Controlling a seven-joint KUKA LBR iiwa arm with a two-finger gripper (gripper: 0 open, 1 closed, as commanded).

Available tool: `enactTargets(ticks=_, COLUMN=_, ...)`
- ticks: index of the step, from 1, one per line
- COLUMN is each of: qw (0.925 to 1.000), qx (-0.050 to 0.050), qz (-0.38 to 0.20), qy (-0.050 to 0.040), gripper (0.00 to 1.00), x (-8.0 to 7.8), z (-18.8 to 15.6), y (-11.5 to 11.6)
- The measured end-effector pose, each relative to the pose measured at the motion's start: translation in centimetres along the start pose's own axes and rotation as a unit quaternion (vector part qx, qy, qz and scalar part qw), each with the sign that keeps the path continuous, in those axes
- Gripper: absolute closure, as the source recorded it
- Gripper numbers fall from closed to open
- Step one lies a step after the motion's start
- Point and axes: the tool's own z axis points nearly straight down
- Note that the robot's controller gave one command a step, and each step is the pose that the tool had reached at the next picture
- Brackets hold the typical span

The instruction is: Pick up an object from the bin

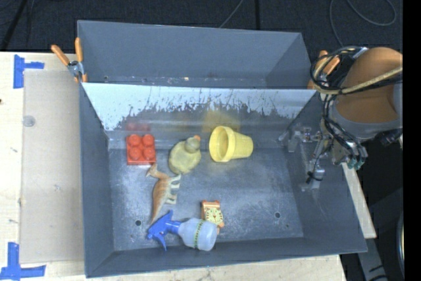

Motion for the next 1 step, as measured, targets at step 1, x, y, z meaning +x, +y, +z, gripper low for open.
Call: enactTargets(ticks=1, qw=1.0, qx=0.001, qz=-0.002, qy=-0.0034, gripper=0.0, x=-0.18, z=-0.48, y=0.05)
